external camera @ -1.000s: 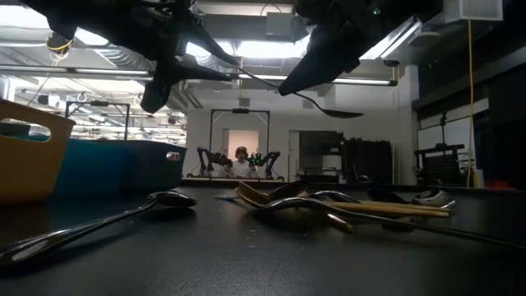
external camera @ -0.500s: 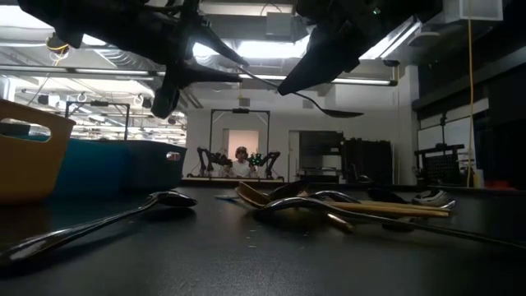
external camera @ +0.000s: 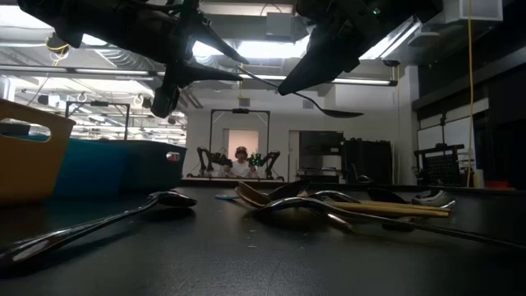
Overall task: Sort silverware by color (type)
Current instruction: Put the blue spoon into the black bin
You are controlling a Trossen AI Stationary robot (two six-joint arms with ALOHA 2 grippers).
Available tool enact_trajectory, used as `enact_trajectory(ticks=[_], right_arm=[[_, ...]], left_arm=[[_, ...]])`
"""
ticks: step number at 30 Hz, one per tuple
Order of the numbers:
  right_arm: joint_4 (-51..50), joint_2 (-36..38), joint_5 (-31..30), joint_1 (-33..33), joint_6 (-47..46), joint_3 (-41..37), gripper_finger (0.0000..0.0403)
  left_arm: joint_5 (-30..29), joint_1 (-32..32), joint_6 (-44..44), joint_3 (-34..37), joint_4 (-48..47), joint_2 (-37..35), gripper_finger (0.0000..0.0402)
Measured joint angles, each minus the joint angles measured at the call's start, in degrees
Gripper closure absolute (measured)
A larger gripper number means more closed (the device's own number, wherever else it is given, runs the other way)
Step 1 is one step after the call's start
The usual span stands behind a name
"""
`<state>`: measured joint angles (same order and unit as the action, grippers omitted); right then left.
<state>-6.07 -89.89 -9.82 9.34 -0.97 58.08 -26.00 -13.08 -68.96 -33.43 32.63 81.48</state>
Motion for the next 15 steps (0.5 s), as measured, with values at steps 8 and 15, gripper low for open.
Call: enact_trajectory(ticks=[8,15], right_arm=[[-0.4,0.0,0.8,0.0,0.0,0.0,0.0402],[-1.5,-1.2,2.1,0.1,-0.2,0.0,0.0402]], left_arm=[[0.4,-0.1,-1.5,-0.4,-0.1,2.7,0.0311],[1.8,-0.1,-1.4,-3.6,0.0,7.4,0.0311]])
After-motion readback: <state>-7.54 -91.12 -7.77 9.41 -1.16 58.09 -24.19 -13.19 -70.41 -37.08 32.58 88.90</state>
